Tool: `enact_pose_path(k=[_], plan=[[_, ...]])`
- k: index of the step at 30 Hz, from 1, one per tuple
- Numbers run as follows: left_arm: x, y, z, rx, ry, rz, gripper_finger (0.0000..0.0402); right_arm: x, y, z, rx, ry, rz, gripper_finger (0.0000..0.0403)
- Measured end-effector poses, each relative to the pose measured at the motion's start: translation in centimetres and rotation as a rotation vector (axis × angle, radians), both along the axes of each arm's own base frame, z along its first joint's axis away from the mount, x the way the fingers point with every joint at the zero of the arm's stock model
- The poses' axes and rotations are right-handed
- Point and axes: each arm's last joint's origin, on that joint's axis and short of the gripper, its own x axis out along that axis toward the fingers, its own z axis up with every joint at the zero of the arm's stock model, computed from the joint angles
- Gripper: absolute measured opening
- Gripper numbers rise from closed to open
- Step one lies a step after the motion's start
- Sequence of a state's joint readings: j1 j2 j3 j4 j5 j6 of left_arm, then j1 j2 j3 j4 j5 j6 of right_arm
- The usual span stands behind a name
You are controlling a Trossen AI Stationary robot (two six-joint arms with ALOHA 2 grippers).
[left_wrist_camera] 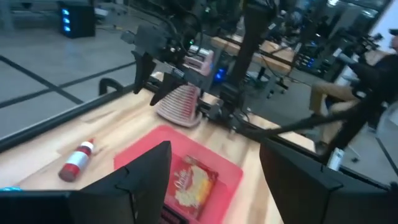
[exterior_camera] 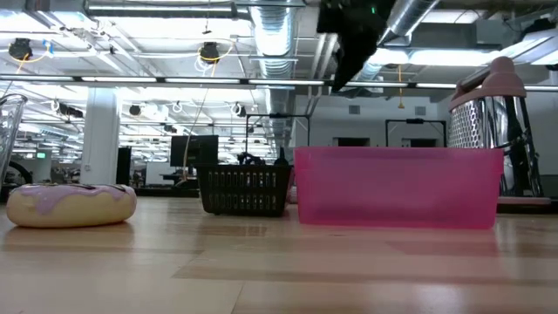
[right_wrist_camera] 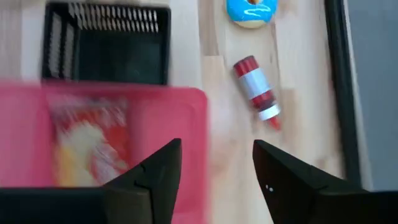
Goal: Pick & Place Food Item
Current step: Put the red food coloring bottle into the transparent bin
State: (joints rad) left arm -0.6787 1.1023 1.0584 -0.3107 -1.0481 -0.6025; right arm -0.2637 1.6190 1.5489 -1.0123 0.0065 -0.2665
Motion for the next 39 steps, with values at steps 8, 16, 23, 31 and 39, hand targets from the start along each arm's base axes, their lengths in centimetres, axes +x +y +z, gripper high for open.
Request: enact_pose_path(k=[8,16,23,31,39], plan=[[2.7,2.0,-0.3,-0.029,-0.038,0.138,0.0241,0.6,-5.9,-3.6,-0.022,0.049,0.353,0.018],[4.9,4.1,-0.5,-0.052,-0.075,0.243,0.0241,2.3,-10.6,-6.8,-0.084,-0.054,0.269,0.0176],[5.4,4.4,-0.4,-0.071,-0.099,0.241,0.0241,2.0,-13.7,-11.3,0.001,0.054,0.208,0.0171],[5.5,4.3,-0.4,-0.085,-0.098,0.196,0.0241,3.3,-13.4,-12.1,-0.031,0.024,0.232,0.0158],[5.5,3.9,-0.2,-0.103,-0.11,0.138,0.0241,4.2,-12.5,-14.1,-0.028,0.11,0.201,0.0158]])
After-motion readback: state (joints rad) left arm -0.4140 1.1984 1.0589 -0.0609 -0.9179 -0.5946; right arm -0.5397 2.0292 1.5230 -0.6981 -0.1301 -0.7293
